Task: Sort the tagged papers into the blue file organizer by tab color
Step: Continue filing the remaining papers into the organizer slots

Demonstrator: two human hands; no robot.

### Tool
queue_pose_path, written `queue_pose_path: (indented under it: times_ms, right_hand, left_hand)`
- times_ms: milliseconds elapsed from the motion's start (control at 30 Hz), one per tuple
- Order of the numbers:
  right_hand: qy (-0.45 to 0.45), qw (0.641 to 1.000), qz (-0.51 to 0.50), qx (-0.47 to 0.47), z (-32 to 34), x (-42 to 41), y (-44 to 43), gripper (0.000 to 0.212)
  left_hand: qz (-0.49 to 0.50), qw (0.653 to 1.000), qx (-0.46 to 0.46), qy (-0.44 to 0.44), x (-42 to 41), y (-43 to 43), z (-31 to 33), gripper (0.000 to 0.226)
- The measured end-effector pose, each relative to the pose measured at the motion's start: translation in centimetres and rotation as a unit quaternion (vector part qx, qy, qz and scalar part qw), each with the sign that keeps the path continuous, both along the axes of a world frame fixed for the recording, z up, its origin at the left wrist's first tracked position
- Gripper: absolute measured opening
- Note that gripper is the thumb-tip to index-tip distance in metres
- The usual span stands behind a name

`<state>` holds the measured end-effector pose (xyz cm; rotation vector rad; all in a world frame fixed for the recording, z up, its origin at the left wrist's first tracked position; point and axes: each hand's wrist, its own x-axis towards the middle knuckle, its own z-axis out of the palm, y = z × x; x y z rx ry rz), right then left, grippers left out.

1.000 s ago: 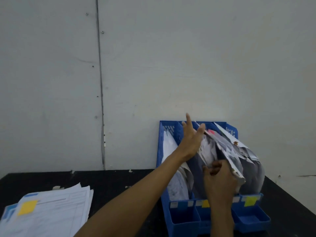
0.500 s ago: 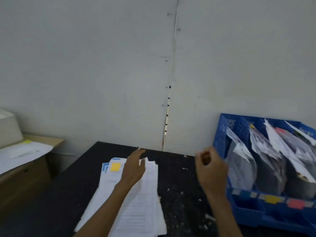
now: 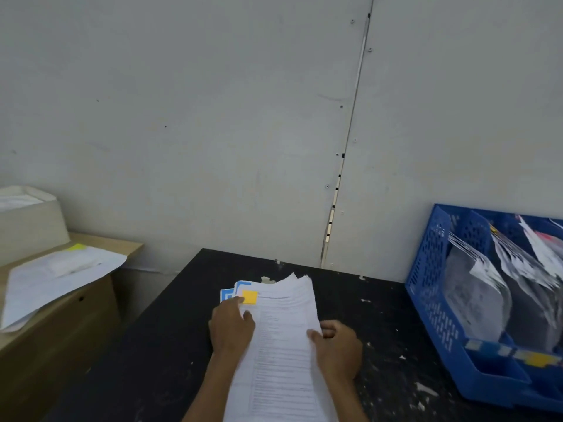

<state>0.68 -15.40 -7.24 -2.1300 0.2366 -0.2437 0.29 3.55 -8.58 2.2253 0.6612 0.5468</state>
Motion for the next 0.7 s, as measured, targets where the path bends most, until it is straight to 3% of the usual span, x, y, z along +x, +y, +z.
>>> queue_pose_path:
  times_ms: [233,400,567,700]
  right_hand:
    - [-0.042,0.998,0.034,0.015,-0.7,1.5,-1.7,0.007]
    - [-0.062,0.995,0.072,-0.004,-0.5,1.5,-2.0,0.018]
    - [-0.121,0.99,0.078,0.003,0.2,1.5,-2.2,0.024]
    - [-0.149,0.982,0.111,0.018,1.2,1.2,-3.6,0.024]
  left_hand:
    - [0.02,1.0,-0.007,0.009,-0.1,-0.2,0.4,0.041]
    - [0.017,0.999,0.027,0.017,-0.7,-0.1,0.2,0.04]
    - [0.03,0.991,0.121,0.051,-0.8,-0.1,0.0,0.027]
    - [0.014,0.993,0.101,0.061,0.5,-1.1,1.0,0.03]
